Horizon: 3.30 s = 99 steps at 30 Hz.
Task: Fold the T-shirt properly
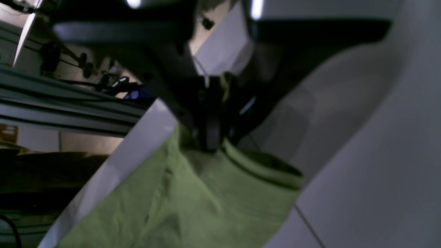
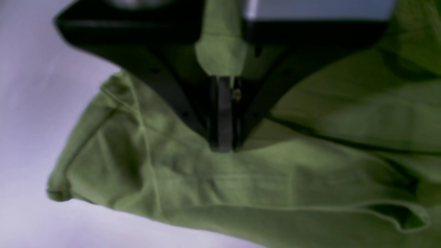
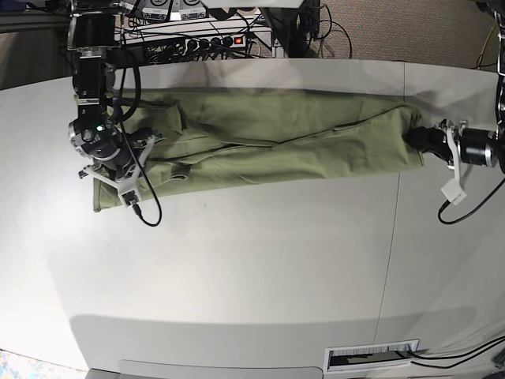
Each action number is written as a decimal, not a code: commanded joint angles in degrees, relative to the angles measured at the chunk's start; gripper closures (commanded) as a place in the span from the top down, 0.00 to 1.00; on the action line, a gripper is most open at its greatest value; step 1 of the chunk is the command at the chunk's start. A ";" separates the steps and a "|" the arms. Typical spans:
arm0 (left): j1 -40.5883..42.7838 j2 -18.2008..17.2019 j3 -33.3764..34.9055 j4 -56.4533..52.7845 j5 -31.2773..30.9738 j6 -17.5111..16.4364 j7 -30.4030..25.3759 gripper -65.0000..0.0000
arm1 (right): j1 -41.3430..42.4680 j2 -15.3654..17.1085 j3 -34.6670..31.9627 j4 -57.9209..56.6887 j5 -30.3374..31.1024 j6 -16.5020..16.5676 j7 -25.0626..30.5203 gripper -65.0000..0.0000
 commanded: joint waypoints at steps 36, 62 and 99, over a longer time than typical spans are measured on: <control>1.84 6.51 -0.79 30.21 -1.30 1.03 -1.75 0.00 | 1.55 -10.58 -0.92 0.81 -6.56 -0.24 3.13 0.00; 2.29 26.16 -0.68 30.14 -1.30 -1.75 -2.56 0.33 | 1.57 -10.56 -0.96 0.83 -6.73 -0.24 2.86 0.00; 9.27 23.76 13.07 28.52 36.72 3.52 -25.73 0.00 | -14.23 -2.86 15.89 26.86 -6.03 -0.24 -5.27 0.00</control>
